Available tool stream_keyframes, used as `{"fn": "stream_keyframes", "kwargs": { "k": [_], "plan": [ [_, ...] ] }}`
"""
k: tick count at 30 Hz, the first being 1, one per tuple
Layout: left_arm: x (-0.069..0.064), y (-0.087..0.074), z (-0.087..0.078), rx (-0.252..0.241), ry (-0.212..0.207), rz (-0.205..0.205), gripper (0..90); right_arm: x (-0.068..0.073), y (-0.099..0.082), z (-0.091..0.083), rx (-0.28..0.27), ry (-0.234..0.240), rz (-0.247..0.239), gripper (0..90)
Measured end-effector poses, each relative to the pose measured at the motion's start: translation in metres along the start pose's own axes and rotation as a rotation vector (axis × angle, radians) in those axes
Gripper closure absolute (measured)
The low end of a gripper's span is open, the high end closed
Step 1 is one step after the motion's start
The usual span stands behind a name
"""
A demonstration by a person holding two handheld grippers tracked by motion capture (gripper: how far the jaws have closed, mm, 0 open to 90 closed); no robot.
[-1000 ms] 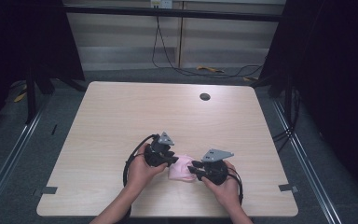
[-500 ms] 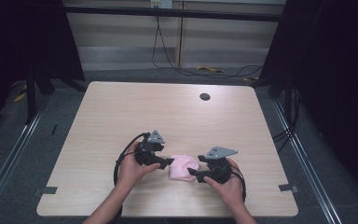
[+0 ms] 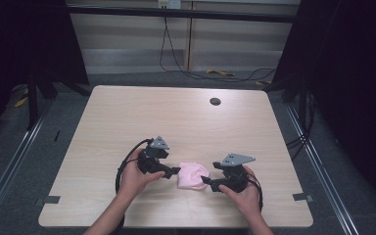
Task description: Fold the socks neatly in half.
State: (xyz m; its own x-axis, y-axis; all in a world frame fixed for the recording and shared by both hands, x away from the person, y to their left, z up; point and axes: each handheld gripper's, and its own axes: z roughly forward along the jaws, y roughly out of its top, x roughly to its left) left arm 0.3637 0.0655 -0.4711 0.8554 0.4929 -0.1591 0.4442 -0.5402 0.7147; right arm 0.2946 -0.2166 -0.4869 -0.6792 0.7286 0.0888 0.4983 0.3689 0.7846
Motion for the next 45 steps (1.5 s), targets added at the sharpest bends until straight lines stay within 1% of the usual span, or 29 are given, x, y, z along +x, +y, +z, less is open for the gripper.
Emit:
{"fn": "stream_keyframes", "kwargs": {
  "k": [2,4,5,6,10,11,12,14,15,17,18,20,23,25,26,28,29,35,37,39,42,45],
  "plan": [
    [0.001,-0.002,-0.002,-0.008,0.003,0.0,22.5,-0.002,0.0,-0.002,-0.008,0.0,0.007,26.5],
    [0.002,-0.004,-0.005,-0.004,0.007,0.001,22.3,-0.003,-0.001,-0.005,-0.012,-0.006,0.011,26.0],
    [0.003,-0.005,-0.005,-0.012,0.001,-0.002,22.2,-0.003,-0.001,-0.006,-0.012,-0.005,0.009,25.7],
    [0.004,-0.006,-0.006,-0.005,0.002,0.001,21.9,-0.004,-0.002,-0.007,-0.012,-0.009,0.01,25.7],
    [0.008,-0.01,-0.009,-0.017,0.002,-0.006,21.2,-0.006,-0.005,-0.01,-0.012,-0.01,0.014,24.4],
    [0.009,-0.011,-0.011,-0.012,0.001,-0.002,21.0,-0.007,-0.005,-0.011,-0.011,-0.009,0.018,23.7],
    [0.01,-0.012,-0.011,-0.016,-0.001,0.002,20.6,-0.007,-0.006,-0.012,-0.011,-0.009,0.016,23.3],
    [0.011,-0.013,-0.014,-0.01,0.005,0.007,20.1,-0.008,-0.008,-0.013,-0.01,-0.007,0.015,22.2],
    [0.013,-0.014,-0.015,-0.018,-0.001,0.009,20.0,-0.009,-0.008,-0.014,-0.009,-0.009,0.01,21.8],
    [0.015,-0.016,-0.017,-0.028,-0.003,0.0,19.7,-0.009,-0.01,-0.016,-0.011,-0.01,0.006,21.5],
    [0.016,-0.018,-0.018,-0.022,0.005,0.003,19.7,-0.01,-0.011,-0.017,-0.007,-0.012,0.007,21.2],
    [0.018,-0.021,-0.019,-0.021,0.007,0.004,19.6,-0.011,-0.014,-0.019,-0.006,-0.017,0.005,21.2],
    [0.021,-0.026,-0.019,-0.01,0.017,0.01,19.6,-0.014,-0.018,-0.021,-0.002,-0.025,0.017,21.1],
    [0.023,-0.03,-0.019,-0.008,0.015,0.001,19.5,-0.017,-0.02,-0.023,0.001,-0.031,0.023,21.1],
    [0.024,-0.032,-0.02,-0.003,0.018,0.007,19.5,-0.018,-0.021,-0.024,0.0,-0.037,0.028,21.1],
    [0.027,-0.037,-0.021,0.004,0.018,0.001,19.4,-0.022,-0.023,-0.027,0.003,-0.047,0.034,21.1],
    [0.029,-0.039,-0.023,0.005,0.02,0.004,19.5,-0.023,-0.024,-0.028,0.003,-0.048,0.04,21.1],
    [0.037,-0.051,-0.032,0.003,0.039,-0.012,19.5,-0.031,-0.031,-0.03,0.025,-0.072,0.053,21.1],
    [0.039,-0.054,-0.034,0.005,0.042,-0.016,19.5,-0.033,-0.033,-0.031,0.039,-0.085,0.048,21.1],
    [0.041,-0.056,-0.037,-0.001,0.046,-0.022,19.4,-0.033,-0.034,-0.031,0.04,-0.087,0.048,21.1],
    [0.044,-0.059,-0.041,-0.009,0.047,-0.028,19.5,-0.036,-0.035,-0.033,0.052,-0.102,0.032,21.1],
    [0.047,-0.062,-0.044,-0.009,0.05,-0.028,19.4,-0.038,-0.037,-0.034,0.057,-0.105,0.032,21.1]
  ]
}}
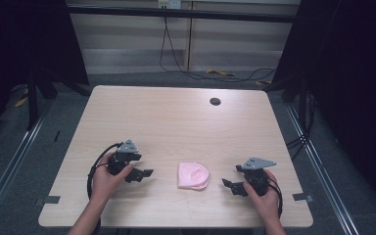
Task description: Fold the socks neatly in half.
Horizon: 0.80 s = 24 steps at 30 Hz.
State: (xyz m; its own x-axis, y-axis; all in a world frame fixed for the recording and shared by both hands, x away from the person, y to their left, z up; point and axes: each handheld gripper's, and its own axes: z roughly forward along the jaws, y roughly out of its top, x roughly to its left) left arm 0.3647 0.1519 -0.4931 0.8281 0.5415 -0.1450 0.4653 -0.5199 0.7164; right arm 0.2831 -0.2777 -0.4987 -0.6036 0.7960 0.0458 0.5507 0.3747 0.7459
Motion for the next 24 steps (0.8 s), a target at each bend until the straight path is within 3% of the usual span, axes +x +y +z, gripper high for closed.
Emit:
{"fn": "stream_keyframes", "kwargs": {
  "k": [7,18,24],
  "plan": [
    [0.006,-0.009,-0.004,0.0,-0.004,-0.007,19.5,-0.005,-0.004,-0.003,0.016,-0.014,-0.022,21.1],
    [0.018,-0.022,-0.011,0.005,0.037,-0.025,19.3,-0.012,-0.008,-0.007,0.03,-0.027,-0.023,21.1],
    [0.023,-0.029,-0.013,0.016,0.062,0.009,18.3,-0.013,-0.009,-0.007,0.04,-0.032,-0.031,19.5]
  ]
}}
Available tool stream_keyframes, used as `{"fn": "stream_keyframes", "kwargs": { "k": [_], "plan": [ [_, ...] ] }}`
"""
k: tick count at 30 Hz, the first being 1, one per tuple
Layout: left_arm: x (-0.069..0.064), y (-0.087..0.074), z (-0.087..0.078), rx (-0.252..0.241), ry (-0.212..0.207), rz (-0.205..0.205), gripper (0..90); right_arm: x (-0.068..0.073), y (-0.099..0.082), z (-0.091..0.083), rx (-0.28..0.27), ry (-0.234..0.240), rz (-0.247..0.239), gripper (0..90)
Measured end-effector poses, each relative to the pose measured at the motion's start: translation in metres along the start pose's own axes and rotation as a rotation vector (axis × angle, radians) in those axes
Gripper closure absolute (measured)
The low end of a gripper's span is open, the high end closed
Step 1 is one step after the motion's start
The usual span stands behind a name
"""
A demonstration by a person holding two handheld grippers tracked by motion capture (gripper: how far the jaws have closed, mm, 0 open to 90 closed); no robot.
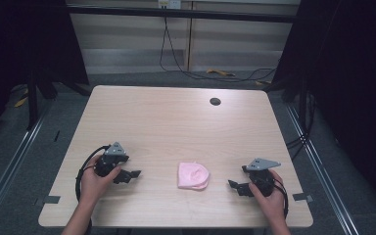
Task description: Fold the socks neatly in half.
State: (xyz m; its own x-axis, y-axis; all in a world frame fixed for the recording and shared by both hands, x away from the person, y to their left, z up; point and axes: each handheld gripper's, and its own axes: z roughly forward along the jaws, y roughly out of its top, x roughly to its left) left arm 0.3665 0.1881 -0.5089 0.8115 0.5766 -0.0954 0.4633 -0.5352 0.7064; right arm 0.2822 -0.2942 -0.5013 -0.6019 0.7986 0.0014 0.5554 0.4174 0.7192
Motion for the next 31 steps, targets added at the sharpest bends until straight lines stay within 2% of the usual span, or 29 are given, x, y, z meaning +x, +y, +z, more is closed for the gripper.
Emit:
{"fn": "stream_keyframes", "kwargs": {
  "k": [2,7,11,24,27,31],
  "plan": [
    [0.0022,-0.002,-0.0015,-0.004,0.014,0.019,17.5,0.0005,0.0001,0.0004,0.003,-0.001,-0.006,18.5],
    [0.0024,-0.0054,-0.0006,-0.013,0.017,0.065,15.6,0.0004,0.0001,0.0005,0.005,-0.003,-0.002,17.8],
    [0.0044,-0.0084,0.0007,-0.041,0.011,0.066,13.7,0.0004,0.0001,0.0005,0.006,-0.004,0.0,17.5],
    [0.0047,-0.0082,0.0007,-0.038,0.014,0.074,13.0,0.0004,0.0003,0.0008,0.008,-0.009,-0.003,16.8],
    [0.0039,-0.0084,0.0013,-0.042,0.009,0.063,12.9,0.0004,0.0003,0.0008,0.01,-0.011,-0.002,16.6],
    [0.0044,-0.0082,0.001,-0.036,0.008,0.072,12.5,0.0004,0.0003,0.0009,0.011,-0.011,-0.001,16.5]
  ]
}}
